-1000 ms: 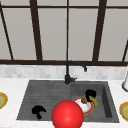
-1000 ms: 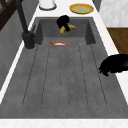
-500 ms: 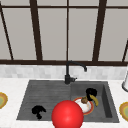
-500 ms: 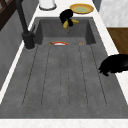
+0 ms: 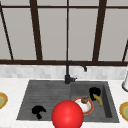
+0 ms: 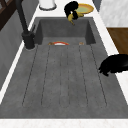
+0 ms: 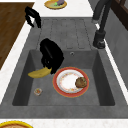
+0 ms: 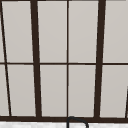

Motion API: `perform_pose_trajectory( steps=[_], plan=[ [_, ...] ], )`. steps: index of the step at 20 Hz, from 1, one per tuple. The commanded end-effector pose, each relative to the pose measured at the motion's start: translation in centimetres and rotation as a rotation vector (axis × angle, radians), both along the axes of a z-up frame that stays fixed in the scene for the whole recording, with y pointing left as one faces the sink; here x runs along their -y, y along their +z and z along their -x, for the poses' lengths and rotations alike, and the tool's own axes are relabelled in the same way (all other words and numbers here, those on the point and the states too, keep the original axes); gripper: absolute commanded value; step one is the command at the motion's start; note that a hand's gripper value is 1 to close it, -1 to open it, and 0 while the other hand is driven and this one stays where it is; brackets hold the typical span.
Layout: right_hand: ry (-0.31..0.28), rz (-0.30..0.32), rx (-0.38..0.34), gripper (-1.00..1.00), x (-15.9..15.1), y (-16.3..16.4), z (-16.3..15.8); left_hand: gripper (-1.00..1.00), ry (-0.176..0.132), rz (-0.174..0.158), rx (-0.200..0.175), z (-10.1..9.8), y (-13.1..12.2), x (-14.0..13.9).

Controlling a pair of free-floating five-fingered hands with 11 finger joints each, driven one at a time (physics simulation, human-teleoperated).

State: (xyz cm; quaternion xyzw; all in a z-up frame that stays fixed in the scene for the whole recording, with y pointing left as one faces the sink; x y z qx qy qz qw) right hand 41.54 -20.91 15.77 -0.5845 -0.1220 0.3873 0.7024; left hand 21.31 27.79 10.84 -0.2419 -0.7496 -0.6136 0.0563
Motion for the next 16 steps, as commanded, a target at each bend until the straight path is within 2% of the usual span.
perform_pose_trajectory(
  steps=[1,10,13,16],
  plan=[
    [0.01,0.011,-0.001,1.0,2.0,1.9,0.7,0.0,0.0,0.0,0.0,0.0,0.0,0.0],
    [0.008,-0.007,-0.017,1.0,6.3,6.0,2.8,0.0,0.0,0.0,0.0,0.0,0.0,0.0],
    [0.019,-0.026,-0.023,1.0,8.0,6.0,2.7,0.0,0.0,0.0,0.0,0.0,0.0,0.0],
    [0.012,-0.018,-0.017,1.0,10.1,6.6,3.0,0.0,0.0,0.0,0.0,0.0,0.0,0.0]
  ],
)
